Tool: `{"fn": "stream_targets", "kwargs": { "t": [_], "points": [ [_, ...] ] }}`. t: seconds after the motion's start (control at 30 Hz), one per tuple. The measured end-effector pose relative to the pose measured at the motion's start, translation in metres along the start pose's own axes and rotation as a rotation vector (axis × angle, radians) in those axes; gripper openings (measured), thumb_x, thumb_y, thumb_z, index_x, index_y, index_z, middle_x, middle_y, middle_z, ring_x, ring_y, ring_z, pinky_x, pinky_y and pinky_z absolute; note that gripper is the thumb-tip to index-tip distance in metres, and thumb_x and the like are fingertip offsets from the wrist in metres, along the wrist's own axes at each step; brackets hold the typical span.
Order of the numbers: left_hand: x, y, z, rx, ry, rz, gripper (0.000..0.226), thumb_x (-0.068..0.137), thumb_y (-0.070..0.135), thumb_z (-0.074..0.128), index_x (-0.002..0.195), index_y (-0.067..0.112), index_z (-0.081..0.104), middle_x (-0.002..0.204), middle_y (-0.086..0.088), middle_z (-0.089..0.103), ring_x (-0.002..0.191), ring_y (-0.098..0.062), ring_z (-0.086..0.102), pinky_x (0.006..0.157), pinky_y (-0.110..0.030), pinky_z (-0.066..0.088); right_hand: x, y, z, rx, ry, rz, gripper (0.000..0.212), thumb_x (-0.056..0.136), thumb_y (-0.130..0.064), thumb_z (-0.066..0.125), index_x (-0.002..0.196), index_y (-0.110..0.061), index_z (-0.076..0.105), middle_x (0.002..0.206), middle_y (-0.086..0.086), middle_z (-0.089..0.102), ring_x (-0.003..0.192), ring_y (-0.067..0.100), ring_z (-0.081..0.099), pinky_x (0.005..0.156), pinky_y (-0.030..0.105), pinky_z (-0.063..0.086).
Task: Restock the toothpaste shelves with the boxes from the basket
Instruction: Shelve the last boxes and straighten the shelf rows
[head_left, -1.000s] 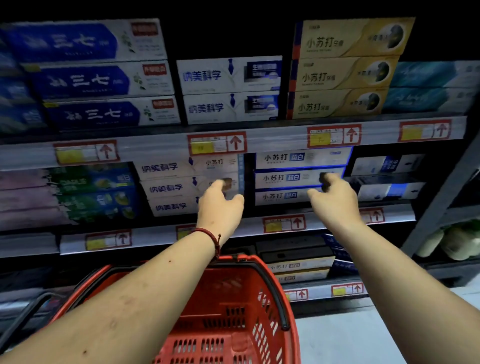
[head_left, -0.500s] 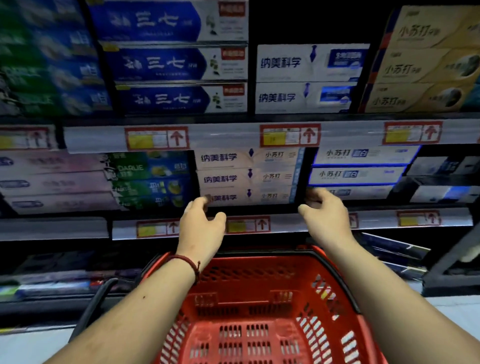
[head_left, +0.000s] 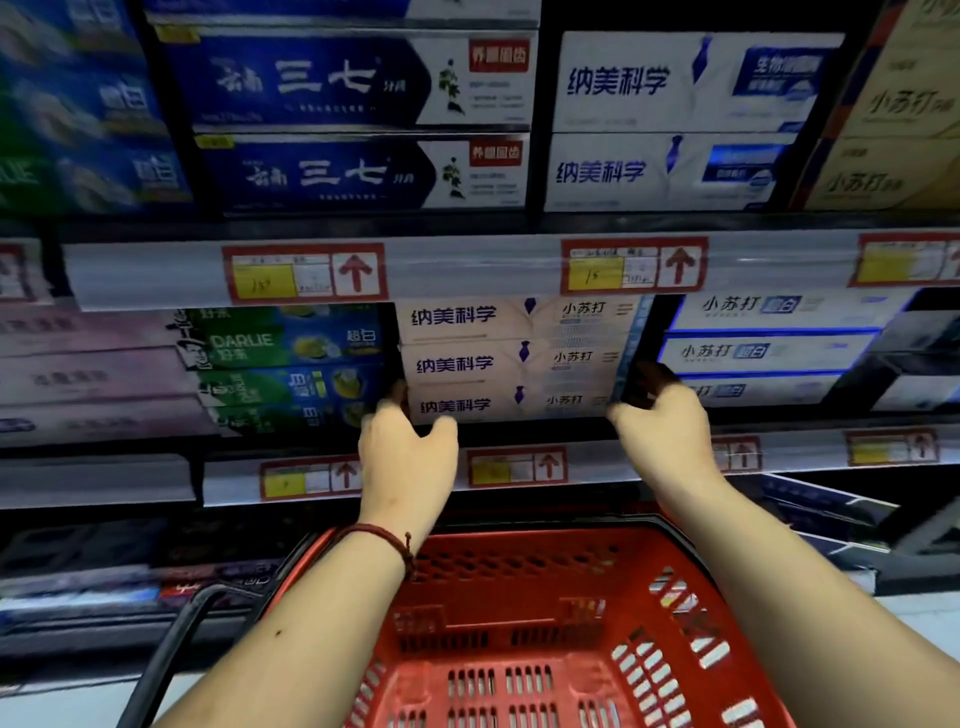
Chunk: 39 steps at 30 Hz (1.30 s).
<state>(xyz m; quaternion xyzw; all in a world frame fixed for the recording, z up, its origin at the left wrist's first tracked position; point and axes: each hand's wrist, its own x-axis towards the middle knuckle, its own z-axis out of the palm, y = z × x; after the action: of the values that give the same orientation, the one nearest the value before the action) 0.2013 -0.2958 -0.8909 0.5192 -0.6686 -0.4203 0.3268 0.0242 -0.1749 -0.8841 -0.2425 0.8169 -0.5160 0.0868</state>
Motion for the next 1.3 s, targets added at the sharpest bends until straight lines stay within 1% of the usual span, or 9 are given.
{"fn": "stream_targets", "kwargs": {
  "t": [0.07, 0.2, 0.33, 0.53, 0.73, 0.87, 0.97, 1.2, 1.3],
  "points": [
    [0.001, -0.002, 0.002, -0.019, -0.004, 0.005, 0.053, 0.075, 0.035, 0.06, 0.126, 0.019, 0.062, 0.122, -0.008, 0.064, 0.112, -0.029, 0.062, 0.101, -0.047, 0.052, 0.004, 0.001, 0.002, 0.038, 0.013, 0.012, 0.049, 0.08, -0.004, 0.065, 0.125, -0.025, 0.067, 0.109, -0.006, 0.074, 0.103, 0.02, 0.067, 0.095, 0.033, 0.053],
    [0.006, -0.003, 0.002, -0.128, 0.014, -0.035, 0.046, 0.087, 0.009, 0.066, 0.131, 0.019, 0.064, 0.116, -0.005, 0.07, 0.106, -0.027, 0.066, 0.091, -0.035, 0.054, 0.005, 0.005, 0.005, 0.115, 0.033, 0.049, 0.038, 0.078, -0.003, 0.065, 0.109, -0.025, 0.072, 0.097, -0.01, 0.075, 0.096, 0.019, 0.069, 0.09, 0.034, 0.055],
    [0.009, -0.007, 0.0, -0.167, -0.017, -0.024, 0.043, 0.086, 0.009, 0.066, 0.128, 0.02, 0.067, 0.111, 0.001, 0.072, 0.102, -0.023, 0.066, 0.085, -0.029, 0.049, 0.004, 0.007, 0.006, 0.141, 0.041, 0.069, 0.035, 0.078, -0.006, 0.064, 0.106, -0.023, 0.074, 0.095, -0.008, 0.076, 0.094, 0.017, 0.069, 0.086, 0.034, 0.057],
    [0.011, -0.006, 0.0, -0.22, -0.016, -0.031, 0.041, 0.088, 0.008, 0.065, 0.127, 0.02, 0.065, 0.112, 0.002, 0.071, 0.102, -0.021, 0.064, 0.088, -0.028, 0.046, 0.001, 0.007, 0.006, 0.172, 0.045, 0.052, 0.032, 0.08, -0.004, 0.064, 0.104, -0.022, 0.075, 0.095, -0.009, 0.076, 0.094, 0.016, 0.069, 0.084, 0.032, 0.055],
    [0.011, -0.001, 0.0, -0.179, 0.004, -0.038, 0.035, 0.089, 0.016, 0.065, 0.124, 0.018, 0.066, 0.112, -0.001, 0.071, 0.102, -0.026, 0.065, 0.093, -0.038, 0.054, -0.002, 0.005, 0.003, 0.181, 0.039, 0.049, 0.03, 0.083, -0.004, 0.063, 0.103, -0.024, 0.071, 0.097, -0.009, 0.074, 0.097, 0.018, 0.067, 0.08, 0.028, 0.05],
    [0.011, 0.01, -0.005, -0.187, 0.095, 0.012, 0.039, 0.089, 0.017, 0.065, 0.129, 0.02, 0.065, 0.116, 0.001, 0.071, 0.104, -0.024, 0.066, 0.096, -0.04, 0.055, -0.004, -0.01, -0.002, 0.172, 0.096, -0.038, 0.042, 0.084, -0.002, 0.063, 0.122, -0.021, 0.066, 0.106, -0.008, 0.072, 0.101, 0.014, 0.065, 0.087, 0.025, 0.053],
    [0.008, 0.016, -0.008, -0.206, 0.107, 0.062, 0.045, 0.09, 0.013, 0.064, 0.134, 0.025, 0.064, 0.117, 0.005, 0.071, 0.106, -0.018, 0.066, 0.091, -0.031, 0.053, -0.005, -0.019, -0.003, 0.183, 0.116, -0.084, 0.052, 0.085, -0.003, 0.062, 0.134, -0.018, 0.061, 0.118, -0.002, 0.071, 0.107, 0.014, 0.065, 0.083, 0.017, 0.051],
    [0.003, 0.02, -0.01, -0.208, 0.138, 0.121, 0.049, 0.089, 0.012, 0.064, 0.135, 0.029, 0.063, 0.116, 0.003, 0.071, 0.105, -0.019, 0.067, 0.093, -0.038, 0.058, -0.005, -0.017, -0.001, 0.205, 0.101, -0.08, 0.056, 0.084, -0.004, 0.063, 0.137, -0.02, 0.061, 0.119, -0.004, 0.072, 0.108, 0.011, 0.067, 0.099, 0.034, 0.054],
    [0.003, 0.019, -0.009, -0.242, 0.155, 0.11, 0.046, 0.088, 0.014, 0.064, 0.13, 0.031, 0.066, 0.116, 0.001, 0.07, 0.103, -0.019, 0.067, 0.095, -0.043, 0.058, -0.003, -0.016, -0.001, 0.222, 0.079, -0.068, 0.058, 0.083, -0.005, 0.063, 0.139, -0.022, 0.06, 0.121, -0.006, 0.071, 0.112, 0.012, 0.066, 0.099, 0.034, 0.054]
  ]
}}
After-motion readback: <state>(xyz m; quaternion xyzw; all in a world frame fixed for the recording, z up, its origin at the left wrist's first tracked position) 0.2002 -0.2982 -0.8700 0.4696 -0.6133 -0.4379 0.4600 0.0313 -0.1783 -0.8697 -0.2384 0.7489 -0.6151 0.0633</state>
